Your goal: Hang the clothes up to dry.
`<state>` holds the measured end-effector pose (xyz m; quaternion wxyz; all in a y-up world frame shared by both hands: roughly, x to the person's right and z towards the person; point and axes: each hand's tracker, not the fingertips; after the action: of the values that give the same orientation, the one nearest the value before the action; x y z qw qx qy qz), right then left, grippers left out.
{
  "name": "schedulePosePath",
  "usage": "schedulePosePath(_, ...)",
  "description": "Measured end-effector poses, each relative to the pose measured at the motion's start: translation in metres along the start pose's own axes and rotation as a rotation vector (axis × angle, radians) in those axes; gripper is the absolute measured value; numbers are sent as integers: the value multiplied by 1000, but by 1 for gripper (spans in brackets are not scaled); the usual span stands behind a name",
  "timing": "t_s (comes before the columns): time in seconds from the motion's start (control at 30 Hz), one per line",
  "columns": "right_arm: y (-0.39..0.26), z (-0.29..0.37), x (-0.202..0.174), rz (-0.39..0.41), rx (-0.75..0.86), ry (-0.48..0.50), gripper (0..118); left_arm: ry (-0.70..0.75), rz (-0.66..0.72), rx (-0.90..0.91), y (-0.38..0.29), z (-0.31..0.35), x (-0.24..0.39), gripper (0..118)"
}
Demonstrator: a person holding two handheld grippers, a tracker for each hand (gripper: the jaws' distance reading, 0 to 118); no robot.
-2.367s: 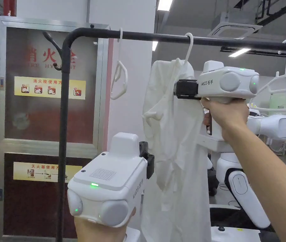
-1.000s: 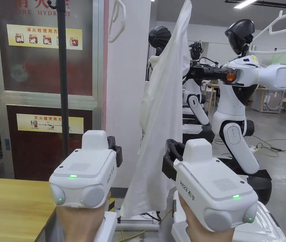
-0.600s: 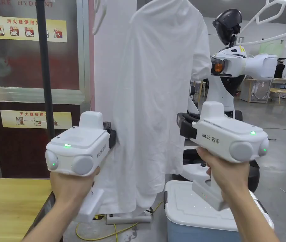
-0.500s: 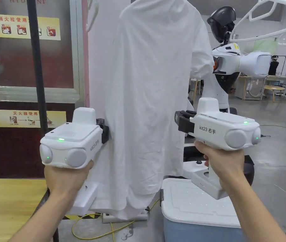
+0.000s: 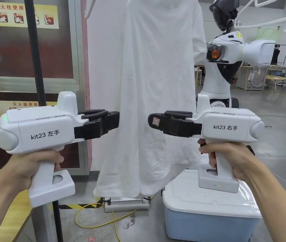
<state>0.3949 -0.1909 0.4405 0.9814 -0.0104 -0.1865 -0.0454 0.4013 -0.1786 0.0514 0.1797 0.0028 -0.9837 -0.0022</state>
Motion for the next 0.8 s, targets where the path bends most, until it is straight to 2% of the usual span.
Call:
schedulePosePath(0.03,2,-5,-3,1,-5,29,6,53,-8,16,0,0,2,0)
schedulePosePath(0.07,4,-11,-4,-29,0,-18,6,36,11,21,0,1,-1,0)
schedulePosePath(0.13,7,-17,-6,-20,2,-40,6,35,41,47,-2,2,-5,0)
schedulePosePath(0.17,5,-19,1,-89,14,16,6,55,45,53,-1,5,-4,0)
schedulePosePath(0.2,4,-21,0,-102,14,22,6,62,54,51,-1,9,-4,0)
schedulePosePath(0.27,5,-30,-10,-72,11,1,6,76,38,35,-3,18,-3,0)
schedulePosePath(0.33,6,-41,-10,-25,5,65,6,112,18,8,-4,34,1,0)
schedulePosePath(0.47,8,-99,-19,-17,4,263,6,205,13,22,-9,91,11,0)
schedulePosePath(0.53,11,-138,-28,-20,-19,316,6,294,22,52,-11,129,18,0)
schedulePosePath(0.6,13,-177,-33,13,-18,391,6,391,19,57,-12,167,28,0)
schedulePosePath(0.67,14,-224,-42,-16,-37,421,6,469,23,52,-14,204,40,0)
schedulePosePath(0.8,6,-310,-67,-9,-40,516,6,672,35,50,-21,280,76,0)
